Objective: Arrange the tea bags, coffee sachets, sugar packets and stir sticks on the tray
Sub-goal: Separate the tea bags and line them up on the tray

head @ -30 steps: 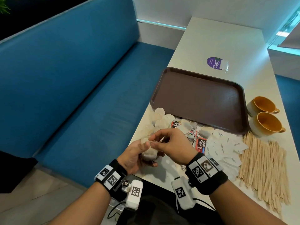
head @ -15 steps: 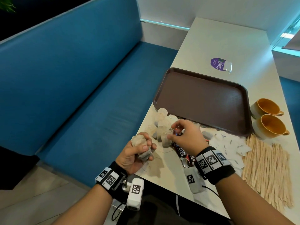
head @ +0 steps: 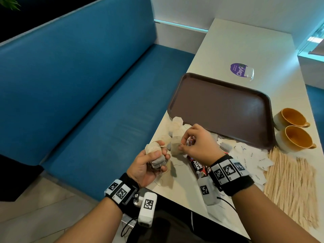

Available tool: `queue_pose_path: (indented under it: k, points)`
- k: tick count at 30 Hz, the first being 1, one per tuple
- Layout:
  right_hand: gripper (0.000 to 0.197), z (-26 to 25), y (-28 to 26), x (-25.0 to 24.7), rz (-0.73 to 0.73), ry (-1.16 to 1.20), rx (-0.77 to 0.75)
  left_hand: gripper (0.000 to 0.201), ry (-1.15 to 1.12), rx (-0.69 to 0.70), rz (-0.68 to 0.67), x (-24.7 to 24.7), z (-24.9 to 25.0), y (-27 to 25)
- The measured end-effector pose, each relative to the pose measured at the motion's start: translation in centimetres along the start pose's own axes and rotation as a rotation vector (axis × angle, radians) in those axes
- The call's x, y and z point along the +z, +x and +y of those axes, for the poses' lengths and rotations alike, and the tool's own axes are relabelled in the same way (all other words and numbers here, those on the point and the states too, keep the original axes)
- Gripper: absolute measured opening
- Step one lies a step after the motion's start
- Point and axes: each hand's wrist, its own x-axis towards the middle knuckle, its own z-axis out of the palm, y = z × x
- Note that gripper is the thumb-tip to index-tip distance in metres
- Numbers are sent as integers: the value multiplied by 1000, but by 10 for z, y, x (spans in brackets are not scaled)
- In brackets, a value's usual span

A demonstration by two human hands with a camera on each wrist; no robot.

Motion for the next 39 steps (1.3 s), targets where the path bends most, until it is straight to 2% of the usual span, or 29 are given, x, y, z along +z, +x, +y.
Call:
queue_pose_path:
  k: [4, 9, 14, 18, 20, 21, 24, 27, 30, 32, 34, 37, 39]
  points:
    - [14, -3, 11, 5, 31, -53, -14, 58, 19, 0, -11, 2, 0, -1]
    - [14, 1, 6, 7, 53, 60, 4, 68, 99, 4, -27, 3, 2, -3]
    - [25, 2, -13, -4, 95, 350, 30, 56, 165, -6, -35, 2, 1, -4]
    - [21, -9, -26, -19, 35, 649, 13, 47, 191, -16, -13, 3, -1, -4]
    - [21, -16, -29, -22, -42, 792, 18, 46, 217, -18, 13, 4, -3, -4]
    - [20, -20, -31, -20, -93, 838, 28, 53, 237, -10, 19, 4, -4, -3]
    - [19, -28, -32, -9, -243, 873, 74, 88, 271, -23, 13, 4, -6, -1]
    - [17, -28, -27, 7, -234, 738, 108, 106, 264, -113, 5, 3, -5, -2]
    - [15, -27, -24, 20, -139, 561, 92, 95, 290, -99, -45, 3, -4, -3]
    - [13, -28, -24, 23, -116, 476, 63, 79, 325, -78, -38, 5, -4, -5]
    - [12, -29, -23, 26, -102, 371, 34, 73, 328, -73, -13, 6, -4, -6]
    - [15, -30, -15, 24, -75, 404, 23, 69, 285, -40, 37, 4, -4, -5]
    - [12, -31, -6, 18, -24, 462, 35, 55, 230, -6, 5, 2, -3, -6]
